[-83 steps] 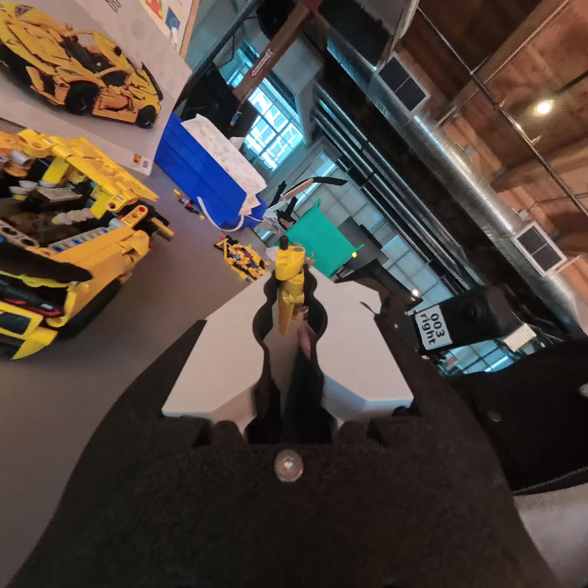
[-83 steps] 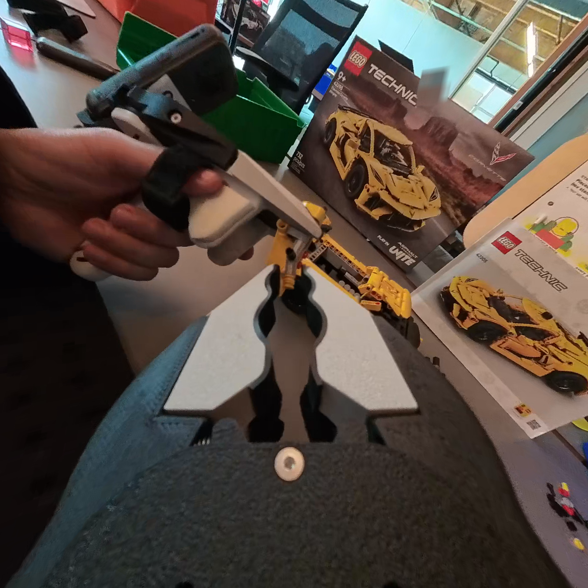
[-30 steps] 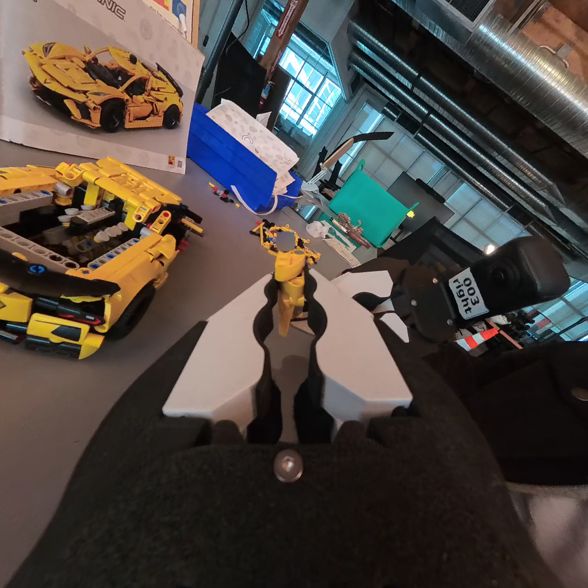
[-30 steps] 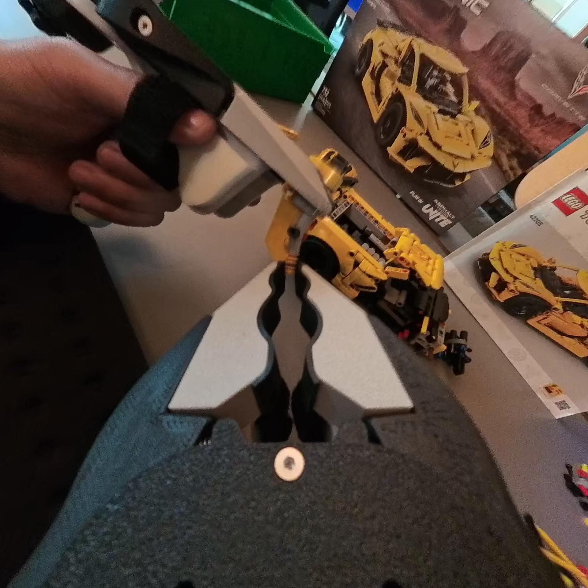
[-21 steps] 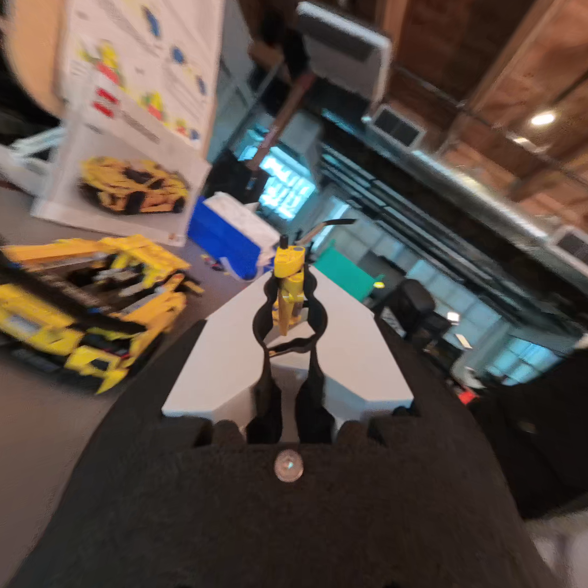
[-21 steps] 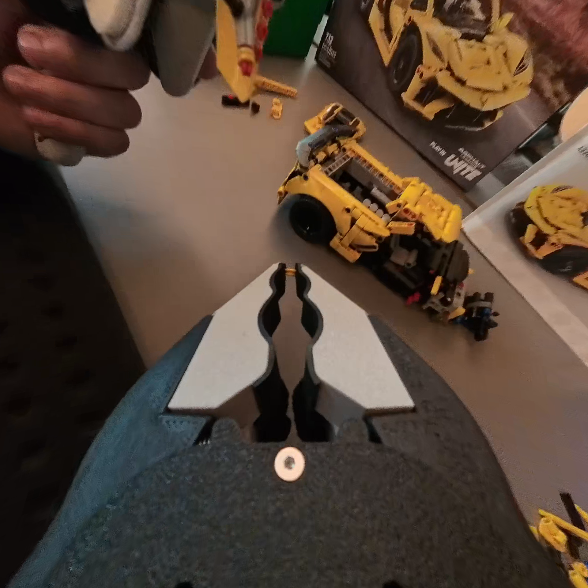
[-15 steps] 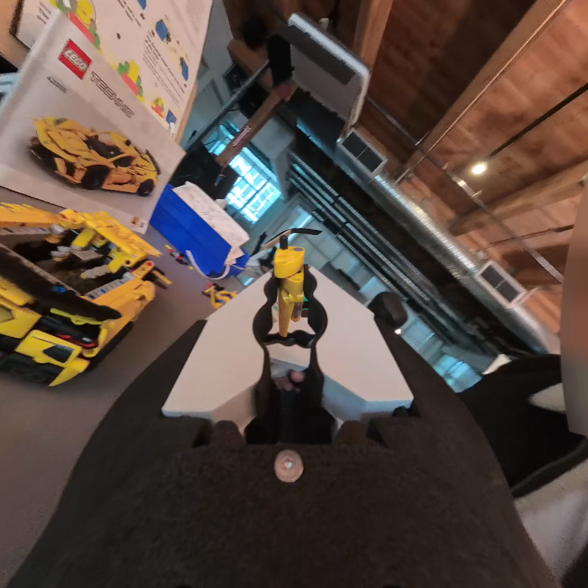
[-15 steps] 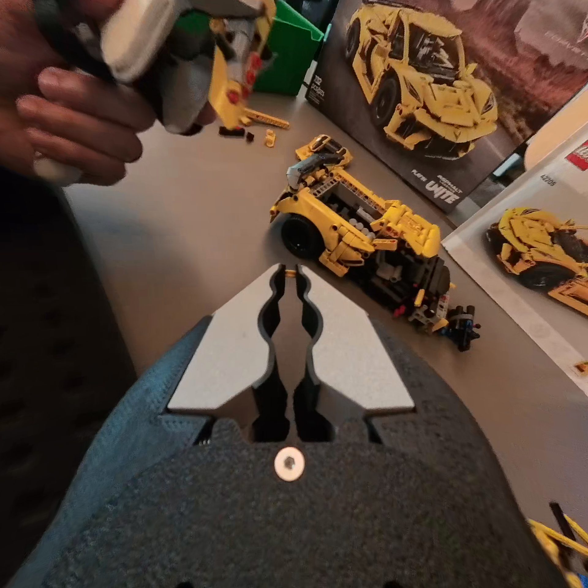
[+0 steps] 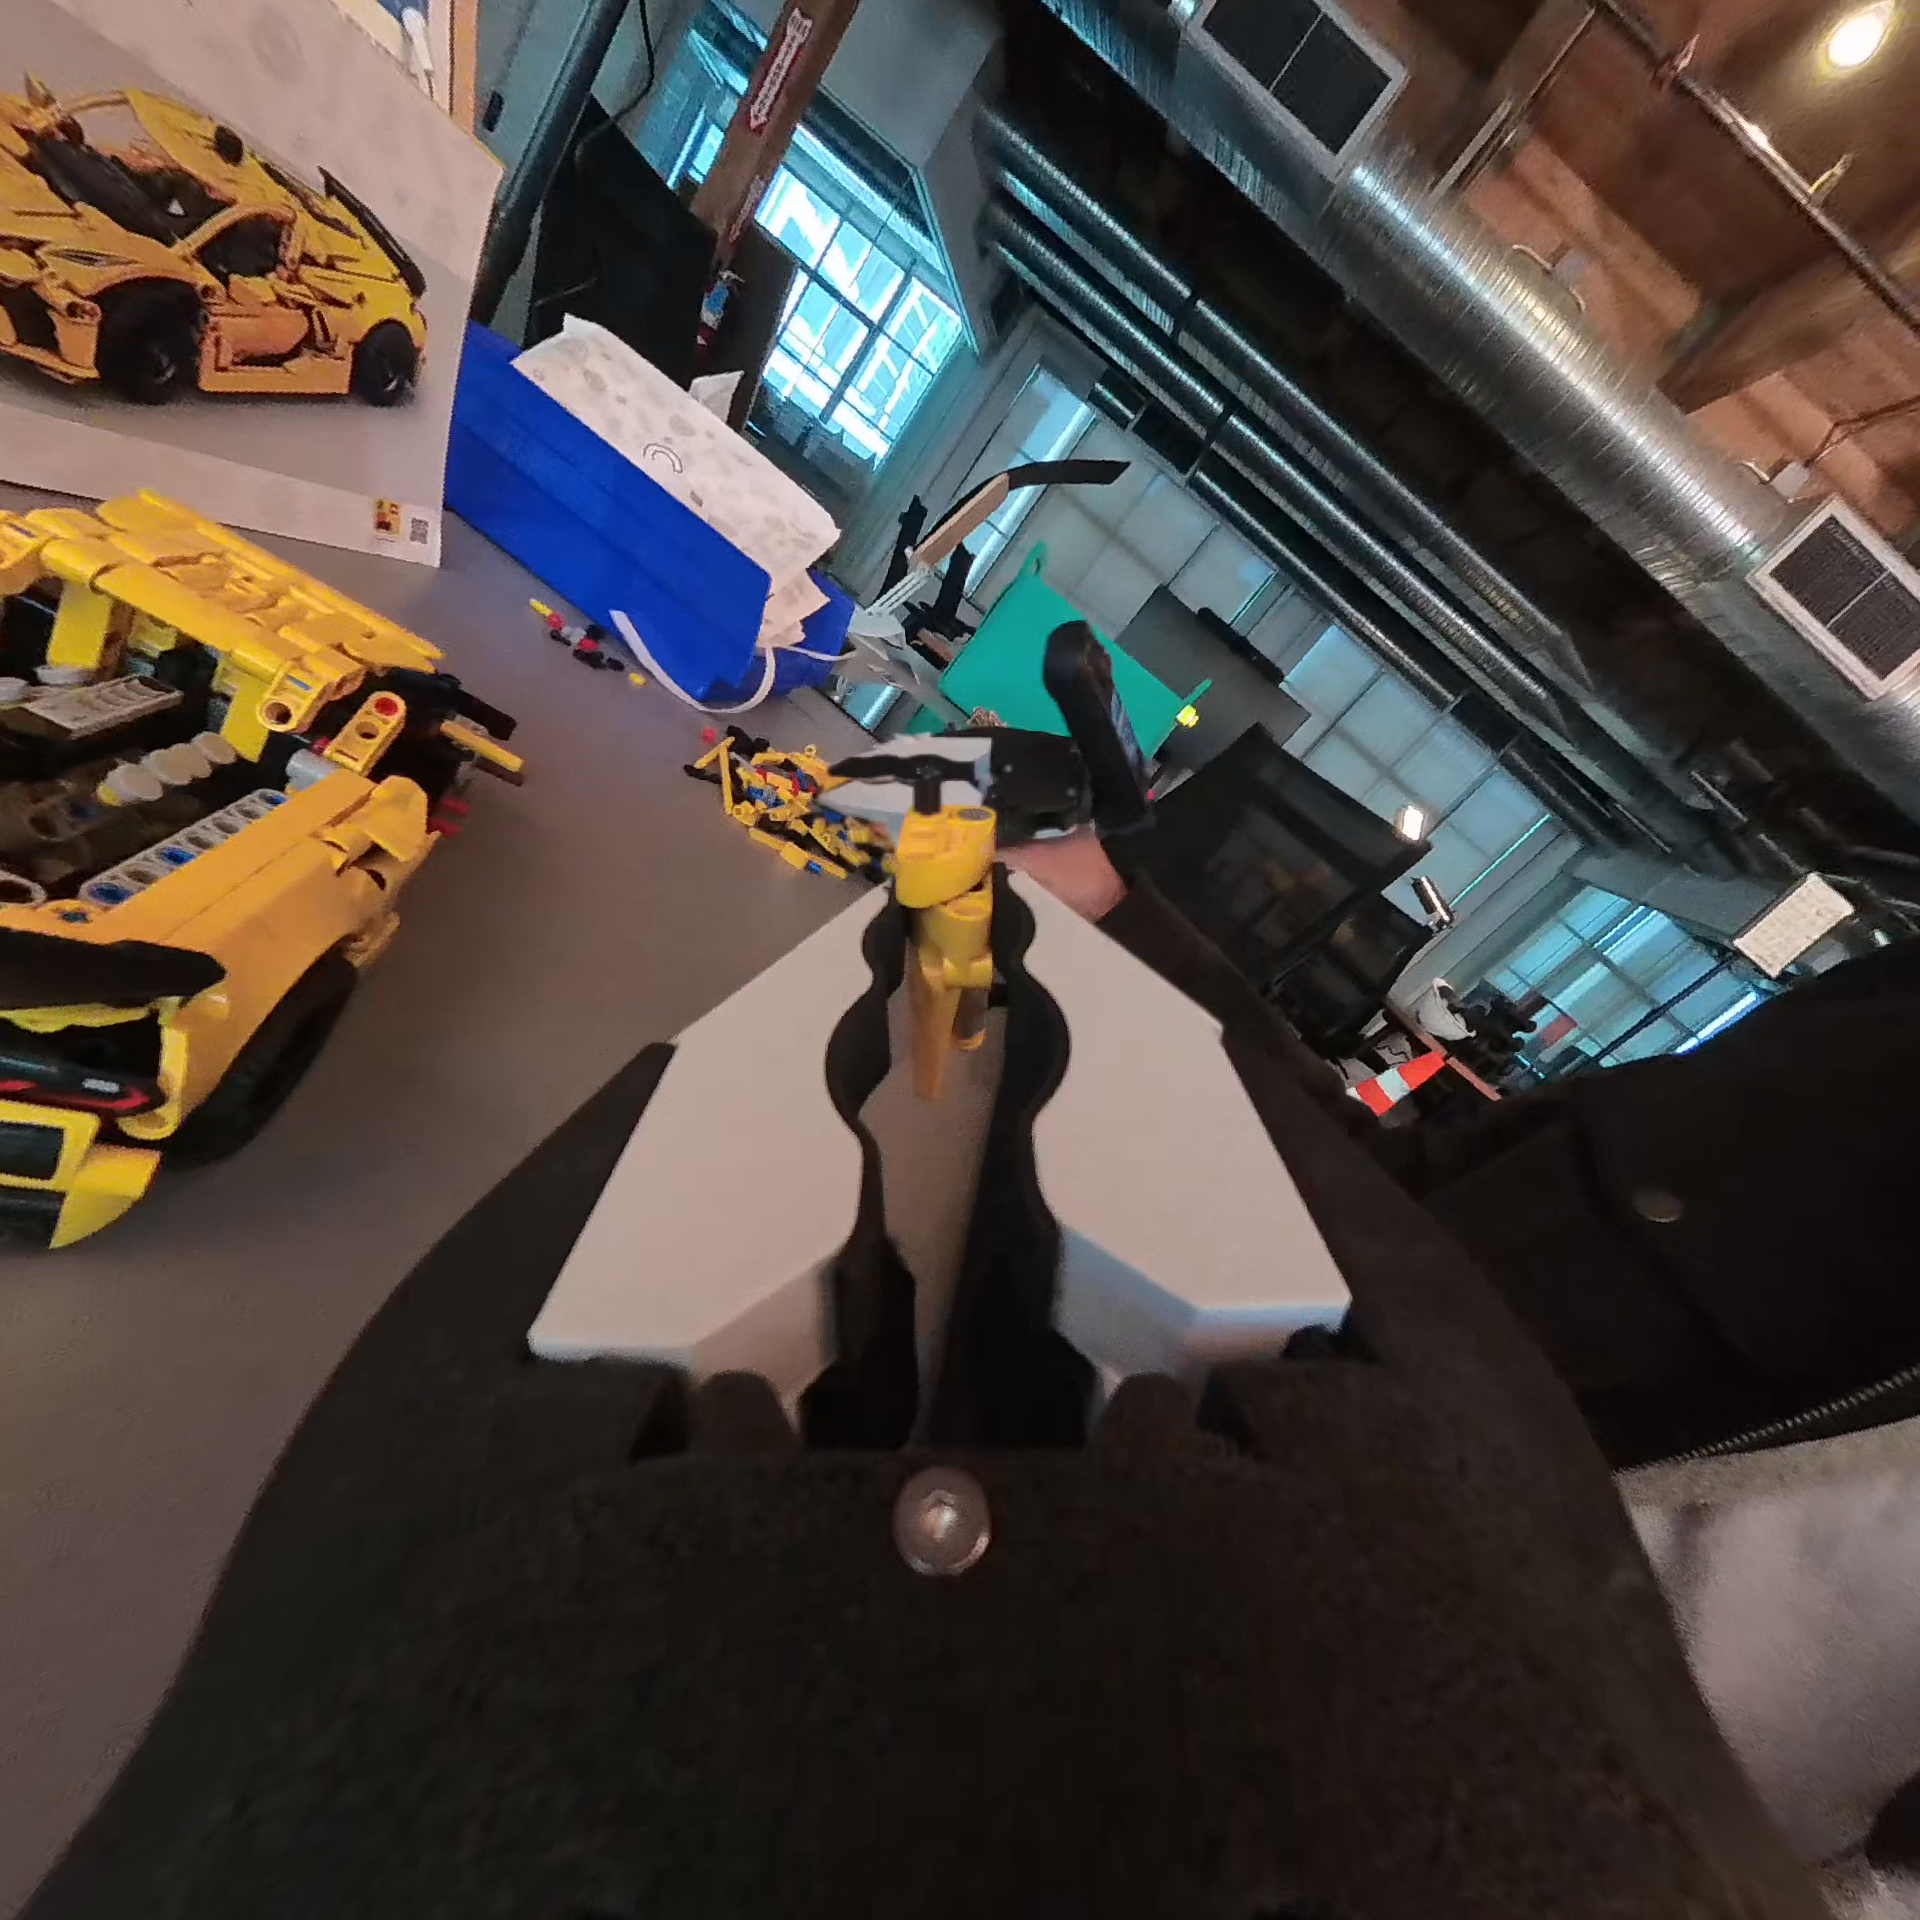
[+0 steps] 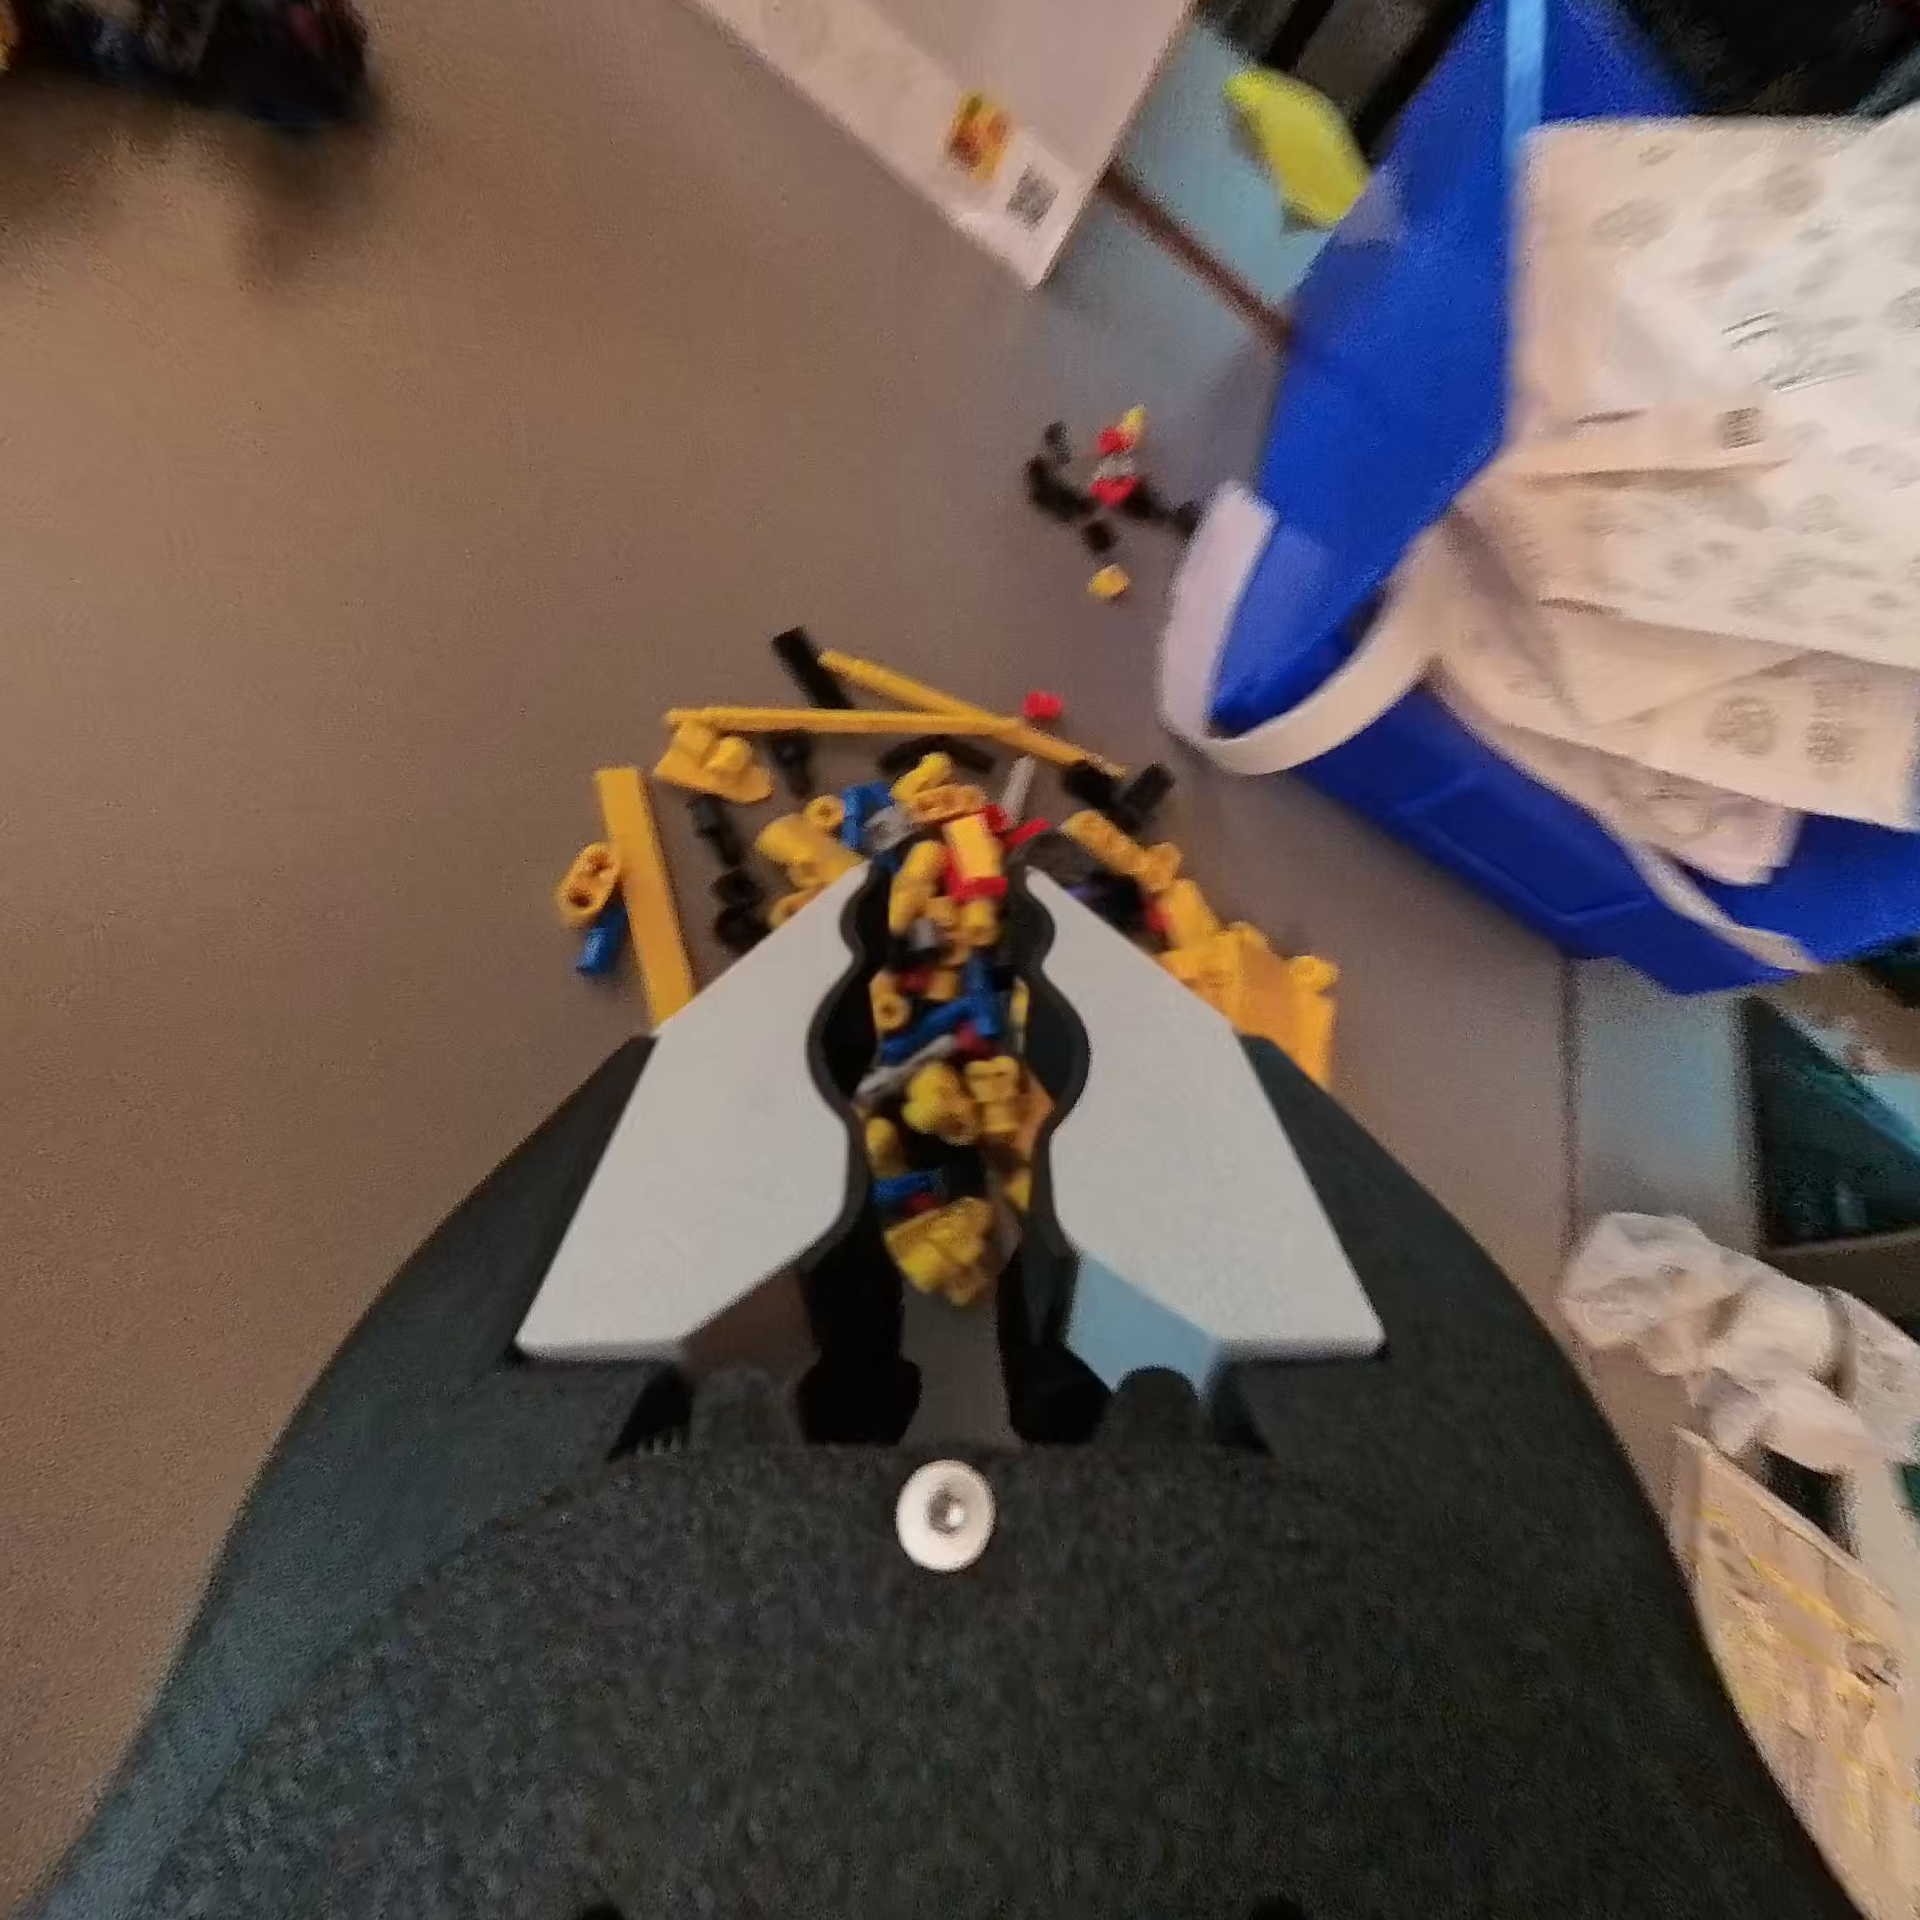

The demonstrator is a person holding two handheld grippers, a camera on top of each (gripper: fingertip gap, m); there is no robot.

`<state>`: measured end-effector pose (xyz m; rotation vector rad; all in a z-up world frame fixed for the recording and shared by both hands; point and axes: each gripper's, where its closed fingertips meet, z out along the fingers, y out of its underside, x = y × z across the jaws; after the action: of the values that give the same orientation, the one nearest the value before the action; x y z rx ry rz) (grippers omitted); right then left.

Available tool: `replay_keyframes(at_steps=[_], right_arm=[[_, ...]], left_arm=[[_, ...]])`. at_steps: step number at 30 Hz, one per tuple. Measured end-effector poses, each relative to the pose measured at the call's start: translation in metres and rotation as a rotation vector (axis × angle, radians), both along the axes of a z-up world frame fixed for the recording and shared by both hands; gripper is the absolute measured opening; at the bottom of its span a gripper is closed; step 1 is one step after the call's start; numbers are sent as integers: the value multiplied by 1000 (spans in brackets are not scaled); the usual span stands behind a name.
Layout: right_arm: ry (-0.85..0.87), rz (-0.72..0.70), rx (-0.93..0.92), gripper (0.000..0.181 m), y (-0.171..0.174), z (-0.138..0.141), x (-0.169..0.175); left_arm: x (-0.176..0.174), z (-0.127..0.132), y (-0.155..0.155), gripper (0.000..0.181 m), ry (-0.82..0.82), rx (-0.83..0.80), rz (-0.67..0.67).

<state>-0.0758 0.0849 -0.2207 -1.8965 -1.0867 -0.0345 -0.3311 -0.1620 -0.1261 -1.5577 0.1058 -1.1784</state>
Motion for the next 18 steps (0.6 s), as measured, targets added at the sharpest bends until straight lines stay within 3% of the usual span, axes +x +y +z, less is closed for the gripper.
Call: replay_keyframes(at_steps=[2, 4, 6, 7, 9, 11, 14, 18], right_arm=[[45, -16, 86, 19, 3, 30, 9], [191, 55, 96, 23, -11, 59, -2], [429, 318, 1, 39, -55, 86, -51], [533, 480, -56, 37, -88, 98, -81], [610, 742, -63, 38, -151, 110, -139], [667, 874, -29, 29, -206, 111, -191], [683, 927, -9, 27, -259, 95, -238], [558, 860, 131, 19, -257, 87, -243]], left_arm=[[-5, 3, 0, 15, -43, 1, 6], [-9, 7, 0, 15, -100, 2, 2], [-11, 11, -1, 15, -152, 3, -13], [-11, 12, -2, 15, -174, 5, -23], [-11, 15, -4, 15, -208, 10, -39], [-12, 15, -3, 14, -224, 4, -38], [-14, 14, -2, 15, -234, -4, -26], [-17, 10, 0, 15, -244, -33, -15]])
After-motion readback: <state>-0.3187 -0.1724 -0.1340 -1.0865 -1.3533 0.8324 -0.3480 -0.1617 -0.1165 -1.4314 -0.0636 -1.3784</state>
